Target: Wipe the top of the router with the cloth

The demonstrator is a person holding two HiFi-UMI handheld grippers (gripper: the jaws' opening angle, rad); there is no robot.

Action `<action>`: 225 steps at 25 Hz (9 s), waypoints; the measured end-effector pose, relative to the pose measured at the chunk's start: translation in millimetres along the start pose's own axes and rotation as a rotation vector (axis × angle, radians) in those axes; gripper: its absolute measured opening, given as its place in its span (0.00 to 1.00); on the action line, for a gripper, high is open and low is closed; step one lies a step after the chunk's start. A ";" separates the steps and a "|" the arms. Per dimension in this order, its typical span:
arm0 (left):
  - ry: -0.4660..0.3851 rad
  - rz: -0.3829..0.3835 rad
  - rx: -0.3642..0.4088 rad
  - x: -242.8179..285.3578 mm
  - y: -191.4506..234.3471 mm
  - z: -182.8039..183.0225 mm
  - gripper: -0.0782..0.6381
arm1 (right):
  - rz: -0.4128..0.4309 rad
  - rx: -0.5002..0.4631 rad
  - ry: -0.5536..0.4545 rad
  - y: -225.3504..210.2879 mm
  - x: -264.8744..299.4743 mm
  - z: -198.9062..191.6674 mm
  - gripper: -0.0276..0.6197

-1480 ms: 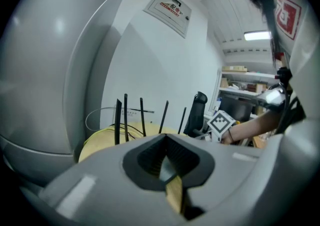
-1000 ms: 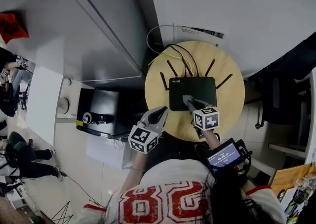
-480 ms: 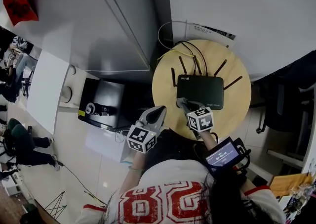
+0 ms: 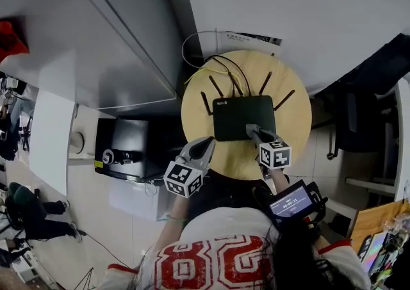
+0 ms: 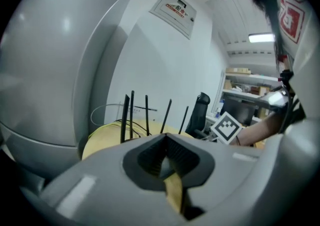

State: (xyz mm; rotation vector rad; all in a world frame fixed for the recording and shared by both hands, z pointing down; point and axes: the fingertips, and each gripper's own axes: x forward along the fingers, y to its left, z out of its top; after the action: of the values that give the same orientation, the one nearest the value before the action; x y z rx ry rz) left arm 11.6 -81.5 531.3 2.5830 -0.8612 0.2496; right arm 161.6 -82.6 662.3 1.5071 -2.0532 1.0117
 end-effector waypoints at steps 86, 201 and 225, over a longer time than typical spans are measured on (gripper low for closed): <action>-0.007 0.014 -0.010 11.2 -51.0 -12.5 0.10 | -0.031 -0.062 0.066 -88.4 -47.1 -65.3 0.11; 0.081 -0.341 0.068 -112.9 -106.9 -68.5 0.10 | -0.086 0.230 -0.217 130.8 -136.3 -132.5 0.11; 0.119 -0.429 0.142 -187.0 -189.2 -101.2 0.10 | -0.092 0.185 -0.455 187.7 -223.9 -161.4 0.11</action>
State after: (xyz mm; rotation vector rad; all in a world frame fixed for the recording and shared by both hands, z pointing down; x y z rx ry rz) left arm -26.2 199.6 507.9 2.7707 -0.2418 0.3415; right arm 46.4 212.2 556.5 2.0655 -2.2011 0.9060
